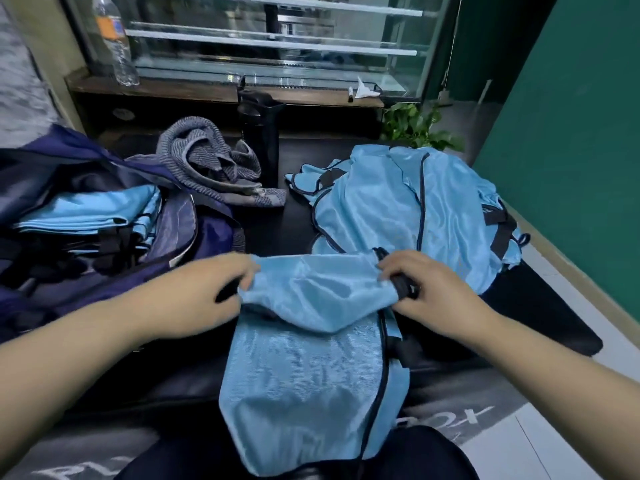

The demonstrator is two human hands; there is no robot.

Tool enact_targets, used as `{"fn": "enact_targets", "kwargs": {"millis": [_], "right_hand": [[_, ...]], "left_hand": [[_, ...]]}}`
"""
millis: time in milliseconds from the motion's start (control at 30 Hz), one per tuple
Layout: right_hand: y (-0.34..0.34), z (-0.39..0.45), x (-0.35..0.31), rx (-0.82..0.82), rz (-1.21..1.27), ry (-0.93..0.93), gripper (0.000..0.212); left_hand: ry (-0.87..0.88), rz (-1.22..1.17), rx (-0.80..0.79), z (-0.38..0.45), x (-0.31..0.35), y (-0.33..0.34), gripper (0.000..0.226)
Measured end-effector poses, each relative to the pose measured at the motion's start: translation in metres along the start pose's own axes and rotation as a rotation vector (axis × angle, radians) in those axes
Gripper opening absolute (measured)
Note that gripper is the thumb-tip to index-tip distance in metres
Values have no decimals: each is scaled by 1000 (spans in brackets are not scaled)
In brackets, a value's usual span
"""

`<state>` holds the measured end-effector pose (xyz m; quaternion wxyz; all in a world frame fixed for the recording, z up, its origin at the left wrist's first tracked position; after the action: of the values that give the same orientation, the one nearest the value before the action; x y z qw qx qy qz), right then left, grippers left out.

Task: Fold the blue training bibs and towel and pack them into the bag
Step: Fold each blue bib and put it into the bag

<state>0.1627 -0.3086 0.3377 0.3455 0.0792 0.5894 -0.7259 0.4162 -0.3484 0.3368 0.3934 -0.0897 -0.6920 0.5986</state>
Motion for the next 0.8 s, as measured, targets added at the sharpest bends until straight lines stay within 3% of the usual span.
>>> {"fn": "enact_targets", "kwargs": {"millis": [133, 233, 367, 533, 700, 800], "right_hand": [[21, -21, 0, -243, -82, 35, 35], [31, -30, 4, -401, -154, 100, 38], [24, -34, -2, -419, -121, 213, 55], [31, -49, -11, -479, -37, 317, 86], [19, -58, 5, -304, -118, 364, 36], [12, -66, 22, -281, -57, 391, 24]], "left_hand": [[25, 175, -203, -16, -8, 35, 8], [22, 303, -171, -13, -7, 44, 19], [62, 292, 18, -4, 30, 49, 23], [73, 284, -178, 10, 70, 104, 62], [79, 274, -102, 18, 72, 115, 54], [105, 234, -115, 14, 62, 120, 52]]}}
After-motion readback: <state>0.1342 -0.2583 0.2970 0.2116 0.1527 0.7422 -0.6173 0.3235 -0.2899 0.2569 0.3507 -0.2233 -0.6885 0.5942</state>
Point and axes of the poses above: each hand's wrist, its own z-axis towards the middle knuckle, its own y-axis out of the palm, x = y × z, the point moved 8 cm from there along z, towards the middle knuckle, and after that the axes turned 1 degree about -y, right-handed, at the moved point
